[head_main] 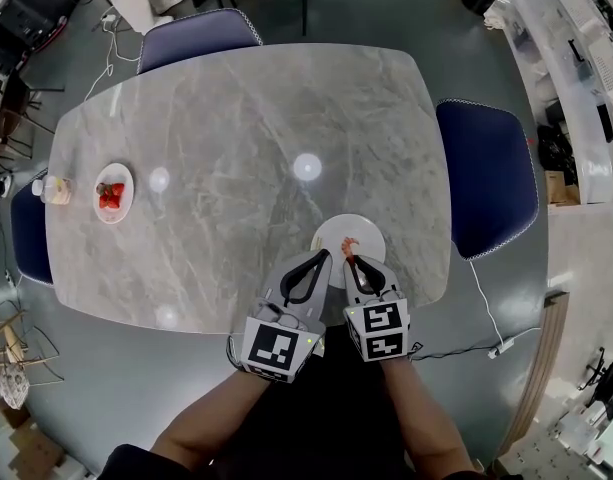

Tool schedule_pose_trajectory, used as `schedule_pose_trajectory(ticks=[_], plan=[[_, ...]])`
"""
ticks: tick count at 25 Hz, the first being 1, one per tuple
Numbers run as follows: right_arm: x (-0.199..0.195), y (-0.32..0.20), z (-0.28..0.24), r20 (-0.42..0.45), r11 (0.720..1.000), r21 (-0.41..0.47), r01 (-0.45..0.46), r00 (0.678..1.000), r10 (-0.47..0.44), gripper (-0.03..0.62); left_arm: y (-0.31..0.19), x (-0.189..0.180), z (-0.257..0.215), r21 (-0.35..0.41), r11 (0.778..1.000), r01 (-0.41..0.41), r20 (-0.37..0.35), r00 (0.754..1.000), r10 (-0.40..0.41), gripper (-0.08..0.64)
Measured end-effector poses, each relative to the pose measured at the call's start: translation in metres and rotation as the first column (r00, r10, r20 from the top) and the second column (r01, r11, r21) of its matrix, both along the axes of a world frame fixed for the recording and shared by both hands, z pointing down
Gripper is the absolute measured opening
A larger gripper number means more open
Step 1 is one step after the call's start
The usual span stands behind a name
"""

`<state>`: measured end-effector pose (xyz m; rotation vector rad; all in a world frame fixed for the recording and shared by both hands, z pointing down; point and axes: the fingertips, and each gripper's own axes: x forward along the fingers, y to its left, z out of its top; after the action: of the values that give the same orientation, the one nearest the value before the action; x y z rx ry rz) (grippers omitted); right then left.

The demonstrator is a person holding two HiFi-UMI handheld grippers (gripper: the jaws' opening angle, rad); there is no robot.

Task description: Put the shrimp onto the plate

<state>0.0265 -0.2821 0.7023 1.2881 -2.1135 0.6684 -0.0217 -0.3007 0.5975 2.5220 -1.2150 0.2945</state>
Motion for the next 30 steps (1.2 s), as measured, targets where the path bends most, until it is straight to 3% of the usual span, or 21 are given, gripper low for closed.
schedule_pose_trajectory(ticks=[7, 18, 30], plan=[[0.001, 0.003, 0.023, -0.092, 0.995, -0.092, 0.032, 0.995, -0.041, 0.046, -0.001, 0.001, 0.009, -0.011, 1.0, -0.003, -0.003, 1.0, 0.003, 0.008], [0.001, 0.003, 0.037, -0.193, 0.984, -0.165, 0.068, 0.976, -0.1, 0.048, -0.003, -0.004, 0.014, -0.021, 1.0, 0.009, -0.006, 1.0, -0.009, 0.008], [0.0, 0.001, 0.002, -0.134, 0.99, -0.126, 0.066, 0.988, -0.083, 0.071, 0.002, -0.003, -0.004, -0.014, 1.0, 0.005, 0.02, 1.0, -0.004, 0.008]])
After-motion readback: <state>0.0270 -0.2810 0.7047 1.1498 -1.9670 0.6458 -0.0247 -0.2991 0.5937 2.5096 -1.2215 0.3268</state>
